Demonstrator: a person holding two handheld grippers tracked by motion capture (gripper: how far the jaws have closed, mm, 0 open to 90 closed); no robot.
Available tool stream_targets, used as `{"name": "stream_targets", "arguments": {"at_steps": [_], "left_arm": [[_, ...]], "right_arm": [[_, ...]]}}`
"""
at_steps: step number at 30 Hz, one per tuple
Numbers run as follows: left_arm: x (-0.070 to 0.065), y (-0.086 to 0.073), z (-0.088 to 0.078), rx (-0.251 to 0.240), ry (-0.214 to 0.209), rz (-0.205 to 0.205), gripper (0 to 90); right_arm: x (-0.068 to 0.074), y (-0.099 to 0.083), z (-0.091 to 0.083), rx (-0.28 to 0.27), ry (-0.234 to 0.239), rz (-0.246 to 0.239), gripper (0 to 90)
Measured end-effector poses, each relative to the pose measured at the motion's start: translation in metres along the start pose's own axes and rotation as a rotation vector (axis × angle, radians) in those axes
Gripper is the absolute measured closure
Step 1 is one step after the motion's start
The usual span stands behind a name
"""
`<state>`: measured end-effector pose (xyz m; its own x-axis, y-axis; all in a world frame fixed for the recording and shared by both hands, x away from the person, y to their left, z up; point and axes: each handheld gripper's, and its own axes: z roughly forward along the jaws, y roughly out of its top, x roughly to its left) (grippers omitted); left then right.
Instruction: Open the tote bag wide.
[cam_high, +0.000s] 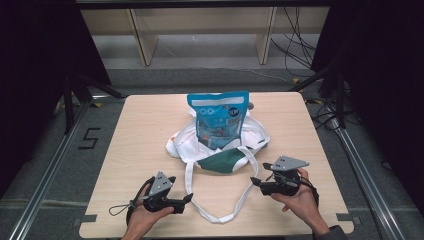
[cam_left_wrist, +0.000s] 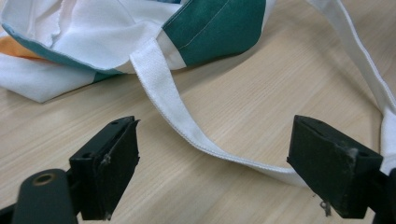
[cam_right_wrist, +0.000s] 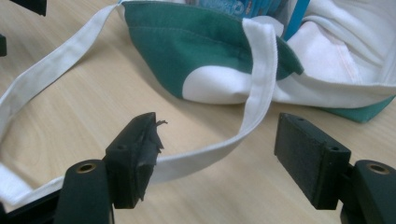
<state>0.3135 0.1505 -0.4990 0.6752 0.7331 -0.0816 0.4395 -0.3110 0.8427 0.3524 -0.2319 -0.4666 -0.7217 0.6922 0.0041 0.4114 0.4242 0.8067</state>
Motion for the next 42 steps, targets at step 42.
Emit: {"name": "stream_targets", "arguments": {"at_steps": [42], "left_arm": [[-0.043,-0.02,-0.013,0.059,-0.05,0.076,15.9]], "right_arm": [[0.047,-0.052,-0.026,0.138,0.095,-0.029,19.1]]}}
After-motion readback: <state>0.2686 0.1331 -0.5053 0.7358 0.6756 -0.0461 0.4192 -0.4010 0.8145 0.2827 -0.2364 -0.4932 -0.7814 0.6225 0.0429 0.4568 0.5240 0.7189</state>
